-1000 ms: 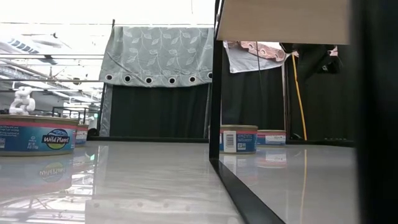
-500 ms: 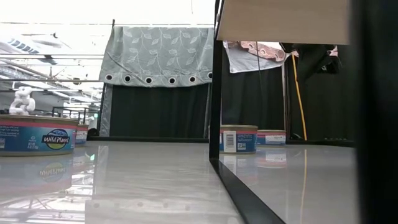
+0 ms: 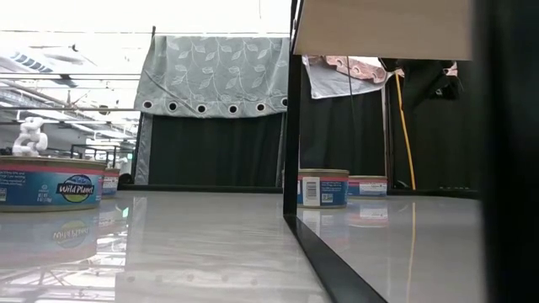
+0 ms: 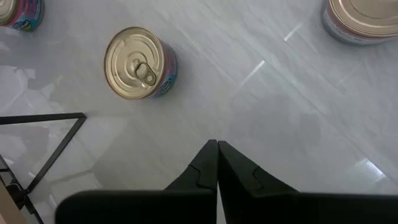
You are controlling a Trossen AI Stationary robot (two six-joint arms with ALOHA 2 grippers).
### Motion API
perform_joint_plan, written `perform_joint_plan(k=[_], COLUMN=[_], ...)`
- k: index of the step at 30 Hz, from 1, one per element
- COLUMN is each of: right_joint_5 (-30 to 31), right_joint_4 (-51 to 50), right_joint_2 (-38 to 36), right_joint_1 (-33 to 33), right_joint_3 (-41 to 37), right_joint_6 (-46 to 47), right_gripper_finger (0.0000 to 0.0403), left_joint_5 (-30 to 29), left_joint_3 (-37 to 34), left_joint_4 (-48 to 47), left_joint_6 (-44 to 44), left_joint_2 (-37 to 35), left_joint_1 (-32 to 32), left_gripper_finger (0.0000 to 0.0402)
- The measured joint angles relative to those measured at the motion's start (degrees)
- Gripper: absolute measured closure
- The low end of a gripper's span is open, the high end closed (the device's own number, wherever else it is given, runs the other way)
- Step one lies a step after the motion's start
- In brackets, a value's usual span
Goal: Stack canned seafood by type on shelf
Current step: Stack the green tuna can on top of the other green tuna can on the shelf
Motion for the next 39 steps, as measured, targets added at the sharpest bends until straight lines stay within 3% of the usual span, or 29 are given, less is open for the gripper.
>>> perform_joint_plan(k=[17, 39], right_joint_5=[0.00, 0.00], right_joint_4=[0.00, -0.02], right_joint_2=[0.00, 0.00], right_joint_1=[0.00, 0.00], right_joint_3=[0.00, 0.00], right_joint_6=[-0.03, -0.49], right_gripper_finger=[0.0403, 0.0403], left_joint_5=[-1.43, -0.71], left_joint_3=[4.48, 3.69], left_joint_4=[-0.38, -1.41], left_joint_6=[-0.05, 1.43], left_joint_2=[0.12, 0.29], left_joint_1=[0.00, -0.22], left_gripper_finger=[0.0401, 0.0401])
